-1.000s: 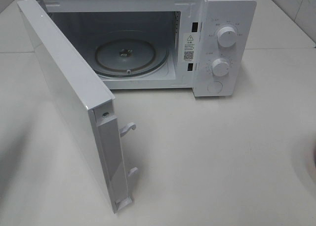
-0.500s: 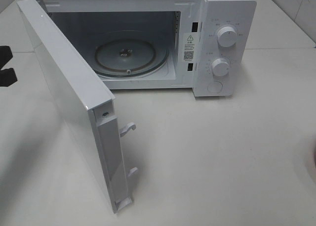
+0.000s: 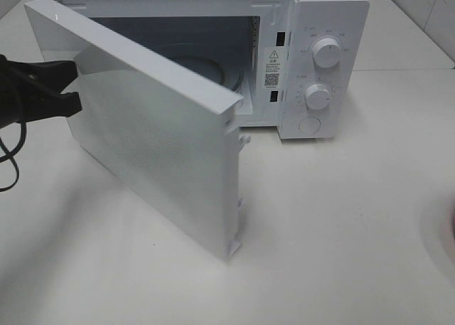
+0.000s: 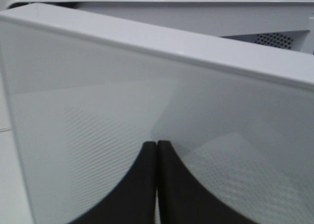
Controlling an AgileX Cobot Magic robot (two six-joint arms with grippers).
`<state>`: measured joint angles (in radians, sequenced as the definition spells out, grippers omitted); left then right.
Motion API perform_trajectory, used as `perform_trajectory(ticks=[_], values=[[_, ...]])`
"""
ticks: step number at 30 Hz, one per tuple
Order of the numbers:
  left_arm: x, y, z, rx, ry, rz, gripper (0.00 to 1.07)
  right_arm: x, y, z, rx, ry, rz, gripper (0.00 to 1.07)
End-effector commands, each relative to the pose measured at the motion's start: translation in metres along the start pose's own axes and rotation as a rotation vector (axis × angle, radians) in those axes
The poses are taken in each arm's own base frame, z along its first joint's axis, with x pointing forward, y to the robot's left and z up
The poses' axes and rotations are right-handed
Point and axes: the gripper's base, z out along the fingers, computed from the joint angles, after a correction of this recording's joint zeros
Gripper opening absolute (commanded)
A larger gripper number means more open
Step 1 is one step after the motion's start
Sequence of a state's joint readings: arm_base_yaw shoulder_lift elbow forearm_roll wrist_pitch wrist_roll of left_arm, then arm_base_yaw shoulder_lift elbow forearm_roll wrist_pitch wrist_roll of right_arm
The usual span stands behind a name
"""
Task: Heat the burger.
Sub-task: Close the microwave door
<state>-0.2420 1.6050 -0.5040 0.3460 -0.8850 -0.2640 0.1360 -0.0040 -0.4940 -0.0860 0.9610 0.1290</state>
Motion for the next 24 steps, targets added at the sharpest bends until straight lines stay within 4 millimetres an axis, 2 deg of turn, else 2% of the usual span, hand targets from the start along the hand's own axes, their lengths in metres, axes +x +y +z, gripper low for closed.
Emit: perform_trajectory(ticks=[1, 13, 18, 24], values=[[-0.005, -0.009, 0.009, 0.035, -0.029, -0.001, 0.00, 0.002, 0.000, -0.004, 0.000, -0.029, 0.001, 0.71], [-0.008, -0.034, 0.039, 0.094, -0.019, -0.011, 0.00, 0.002, 0.000, -0.004, 0.000, -0.029, 0.001, 0.71], [-0.015, -0.051, 0.062, 0.131, -0.018, -0.008, 0.00, 0.002, 0.000, -0.004, 0.000, -0.029, 0.001, 0.71], [-0.014, -0.060, 0.082, 0.143, 0.010, -0.006, 0.00, 0.002, 0.000, -0.004, 0.000, -0.029, 0.001, 0.71]])
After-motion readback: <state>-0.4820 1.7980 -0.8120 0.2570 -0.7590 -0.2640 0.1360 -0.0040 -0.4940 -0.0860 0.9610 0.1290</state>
